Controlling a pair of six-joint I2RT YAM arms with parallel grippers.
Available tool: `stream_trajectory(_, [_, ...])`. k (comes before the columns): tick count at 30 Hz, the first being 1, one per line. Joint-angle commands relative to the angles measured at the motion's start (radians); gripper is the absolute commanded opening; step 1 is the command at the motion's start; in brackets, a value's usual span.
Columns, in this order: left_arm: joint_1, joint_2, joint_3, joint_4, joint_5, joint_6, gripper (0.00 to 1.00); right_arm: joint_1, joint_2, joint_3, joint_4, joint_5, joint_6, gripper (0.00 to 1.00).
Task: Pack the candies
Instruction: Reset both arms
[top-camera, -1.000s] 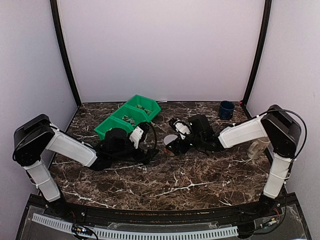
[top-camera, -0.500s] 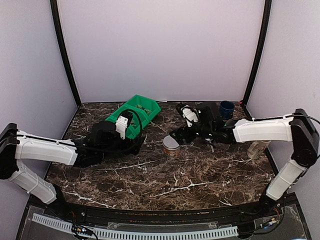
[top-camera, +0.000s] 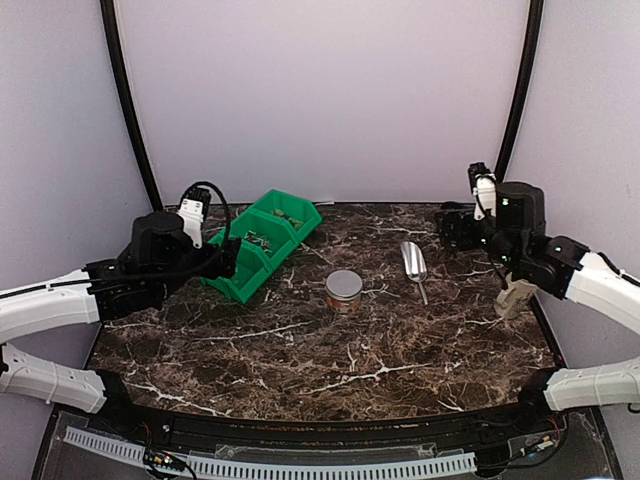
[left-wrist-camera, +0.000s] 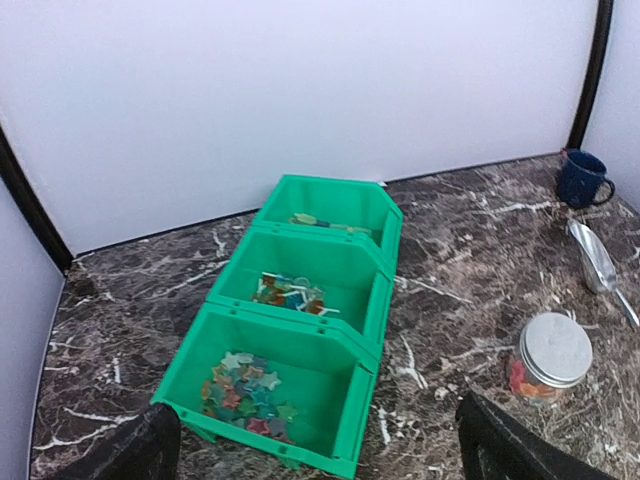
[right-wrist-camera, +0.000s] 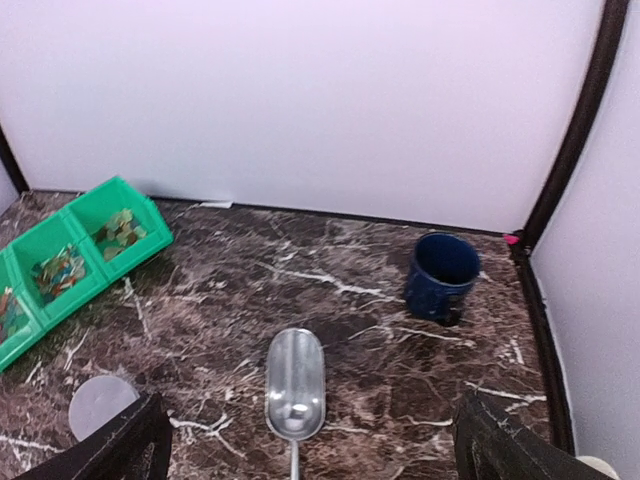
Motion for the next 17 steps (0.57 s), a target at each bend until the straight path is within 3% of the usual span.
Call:
stream_trajectory(1, [0.105,-0.136,-0.018,-0.106,-0.006,-0.006,0.99,-0.065,-0.122,-0.009,-0.044,0.048,0.006,0.98])
stream_trajectory(9, [0.243,-0.225,-0.058,-0.194,0.043,-0.004,0.99,-0.104,-0.176,0.035,-0.204,0.087,-0.004,0.98])
stream_trajectory(17, [0.273,-0.259,-0.106,-0.179,0.057,0.048,0.99,-0.103,-0.231,-0.019,-0.19,0.059,-0.001,0.98])
